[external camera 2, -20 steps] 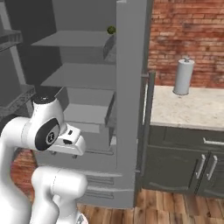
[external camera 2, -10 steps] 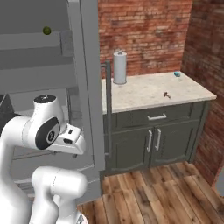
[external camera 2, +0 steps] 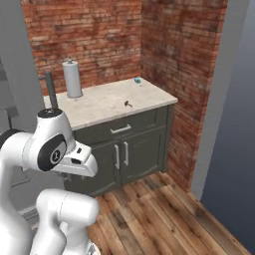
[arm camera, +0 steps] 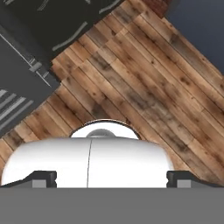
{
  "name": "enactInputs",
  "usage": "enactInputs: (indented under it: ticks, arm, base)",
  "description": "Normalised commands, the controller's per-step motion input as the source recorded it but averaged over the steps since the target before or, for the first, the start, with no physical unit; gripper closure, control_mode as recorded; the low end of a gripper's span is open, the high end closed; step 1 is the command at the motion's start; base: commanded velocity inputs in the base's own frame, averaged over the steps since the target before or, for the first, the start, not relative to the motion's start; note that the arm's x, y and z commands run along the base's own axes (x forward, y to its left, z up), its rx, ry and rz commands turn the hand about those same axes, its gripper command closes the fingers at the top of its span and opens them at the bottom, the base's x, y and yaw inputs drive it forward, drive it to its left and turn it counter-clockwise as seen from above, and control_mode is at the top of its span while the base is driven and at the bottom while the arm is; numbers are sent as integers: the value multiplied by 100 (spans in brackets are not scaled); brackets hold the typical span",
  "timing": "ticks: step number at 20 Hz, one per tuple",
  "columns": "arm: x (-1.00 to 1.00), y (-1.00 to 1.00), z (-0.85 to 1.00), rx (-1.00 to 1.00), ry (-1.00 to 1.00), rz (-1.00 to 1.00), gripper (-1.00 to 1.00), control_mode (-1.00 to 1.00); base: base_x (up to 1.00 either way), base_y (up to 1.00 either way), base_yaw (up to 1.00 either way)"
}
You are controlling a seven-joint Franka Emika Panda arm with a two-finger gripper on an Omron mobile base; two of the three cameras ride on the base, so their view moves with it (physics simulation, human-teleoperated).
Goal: Place the mushrooms inside the fridge drawer. Close the drawer after placing the vegetables.
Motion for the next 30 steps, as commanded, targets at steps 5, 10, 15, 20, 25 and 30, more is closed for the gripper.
enactInputs:
  ticks: [5,10,15,20,25,30]
  arm:
    - [0,0,0,0,0,0,-100,100]
    - [0,0,0,0,0,0,-100,100]
    - [0,0,0,0,0,0,-100,100]
    - [0,0,0,0,0,0,-100,100]
    - [0,0,0,0,0,0,-100,100]
    - [0,0,0,0,0,0,-100,100]
  base:
    - [61,-66,-9]
    - [83,-43,5]
    - [77,-28,18]
    - [73,-2,26]
    - [66,0,37]
    - [68,-3,41]
